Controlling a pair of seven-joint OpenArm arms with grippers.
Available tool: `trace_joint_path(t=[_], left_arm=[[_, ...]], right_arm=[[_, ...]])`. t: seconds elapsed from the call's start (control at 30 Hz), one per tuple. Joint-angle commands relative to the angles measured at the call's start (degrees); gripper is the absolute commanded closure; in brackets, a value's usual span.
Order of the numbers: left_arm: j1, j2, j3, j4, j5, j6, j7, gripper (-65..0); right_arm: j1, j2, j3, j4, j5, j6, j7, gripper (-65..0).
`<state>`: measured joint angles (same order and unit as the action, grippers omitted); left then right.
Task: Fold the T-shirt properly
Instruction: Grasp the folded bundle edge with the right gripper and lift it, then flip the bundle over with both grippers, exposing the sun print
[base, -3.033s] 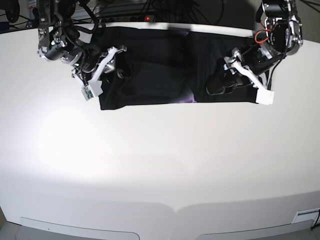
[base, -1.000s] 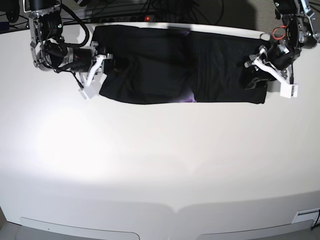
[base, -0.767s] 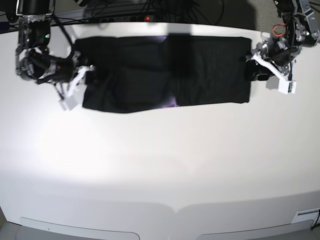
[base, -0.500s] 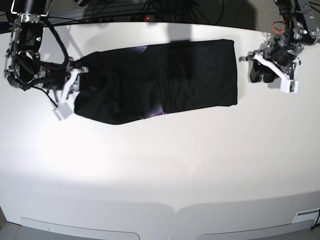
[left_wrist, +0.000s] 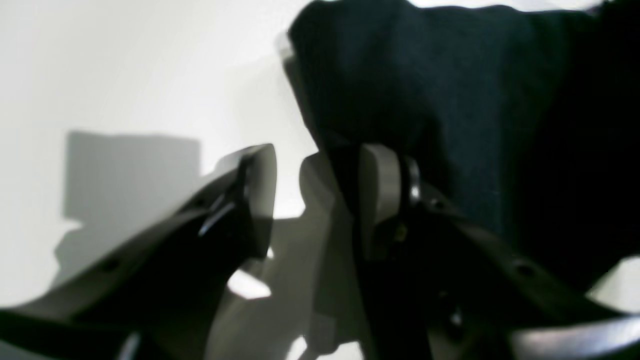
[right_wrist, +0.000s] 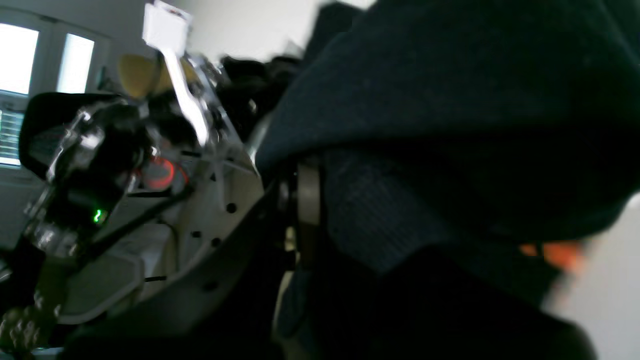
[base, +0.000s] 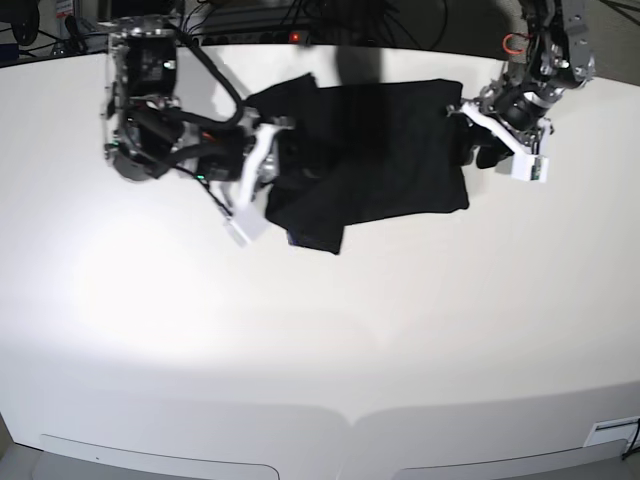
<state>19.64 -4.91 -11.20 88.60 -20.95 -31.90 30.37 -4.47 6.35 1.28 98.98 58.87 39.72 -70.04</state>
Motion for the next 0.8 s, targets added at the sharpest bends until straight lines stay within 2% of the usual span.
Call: trace_joint_path(t=[0.0, 0.17, 0.23, 0.37, 0.5, 0.53, 0.6, 0.67, 0.7, 0.77], left_arm=[[0.5, 0.1, 1.1, -0.3, 1.4, 0.0, 4.5, -26.4], [0.5, 0.1, 2.4, -0.3, 1.4, 0.0, 4.4, -26.4], [0.5, 0.1, 2.3, -0.3, 1.4, 0.0, 4.4, -26.4], [0.4, 0.1, 2.3, -0.3, 1.4, 0.0, 4.4, -26.4], [0.4, 0.1, 2.3, -0.3, 1.4, 0.0, 4.4, -26.4], [0.4, 0.1, 2.3, -0.3, 1.4, 0.0, 4.4, -26.4], [0.4, 0.1, 2.3, -0.3, 1.4, 0.0, 4.5, -26.4], [0.4, 0.1, 2.3, -0.3, 1.4, 0.0, 4.5, -26.4], [0.4, 0.1, 2.3, -0.3, 1.4, 0.0, 4.5, -26.4], [0.4, 0.1, 2.2, -0.3, 1.4, 0.0, 4.5, -26.4]], right_arm=[[1.5, -1.4, -1.1, 1.0, 0.1, 0.3, 1.7, 0.0], [2.2, -7.4, -7.7, 1.0, -8.8, 0.3, 5.1, 0.0], [2.2, -9.1, -10.3, 1.0, -11.9, -0.9, 5.8, 0.0], [2.2, -11.6, -14.2, 1.0, -16.3, -3.2, 7.1, 0.0], [2.2, -12.5, -16.4, 1.0, -18.4, -3.5, 7.5, 0.0], [2.2, -12.5, -16.8, 1.0, -18.3, -3.5, 7.8, -3.2], [2.2, -12.5, -17.4, 1.0, -17.7, -3.5, 8.8, -18.9], [2.2, -12.5, -17.8, 1.0, -16.1, -3.5, 9.3, -30.3], [2.2, -12.6, -17.9, 1.0, -14.4, -3.5, 9.3, -33.1], [2.2, -12.6, -17.9, 1.0, -10.7, -3.5, 9.2, -33.6]])
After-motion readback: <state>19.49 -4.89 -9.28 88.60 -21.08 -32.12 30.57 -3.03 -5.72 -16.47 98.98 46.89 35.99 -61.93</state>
